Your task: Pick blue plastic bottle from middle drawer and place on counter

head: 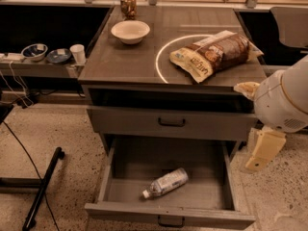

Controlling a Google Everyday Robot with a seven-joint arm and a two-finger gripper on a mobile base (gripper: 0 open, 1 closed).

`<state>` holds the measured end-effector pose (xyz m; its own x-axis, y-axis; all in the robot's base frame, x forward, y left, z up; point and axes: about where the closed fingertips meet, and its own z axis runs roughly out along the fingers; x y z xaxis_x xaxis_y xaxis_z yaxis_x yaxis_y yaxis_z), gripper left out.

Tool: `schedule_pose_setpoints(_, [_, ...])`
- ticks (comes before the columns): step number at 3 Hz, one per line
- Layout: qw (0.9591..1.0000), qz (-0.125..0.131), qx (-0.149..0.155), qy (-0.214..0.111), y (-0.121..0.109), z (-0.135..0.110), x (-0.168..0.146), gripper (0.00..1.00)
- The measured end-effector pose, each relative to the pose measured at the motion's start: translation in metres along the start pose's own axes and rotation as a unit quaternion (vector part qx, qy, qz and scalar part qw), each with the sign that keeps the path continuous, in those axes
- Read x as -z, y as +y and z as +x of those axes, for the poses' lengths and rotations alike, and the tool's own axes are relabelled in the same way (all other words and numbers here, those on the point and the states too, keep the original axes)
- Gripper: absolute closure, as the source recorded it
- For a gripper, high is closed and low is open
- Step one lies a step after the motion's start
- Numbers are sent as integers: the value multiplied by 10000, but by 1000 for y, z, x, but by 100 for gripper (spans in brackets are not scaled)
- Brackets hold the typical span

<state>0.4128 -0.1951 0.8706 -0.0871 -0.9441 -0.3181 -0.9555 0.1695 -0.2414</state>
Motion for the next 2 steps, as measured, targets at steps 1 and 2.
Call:
schedule_pose_setpoints(1, [9998, -31, 169, -122, 2, -6, -1, 0])
schedule_pose_setpoints(2, [9944, -465, 559, -762, 26, -24, -70, 0])
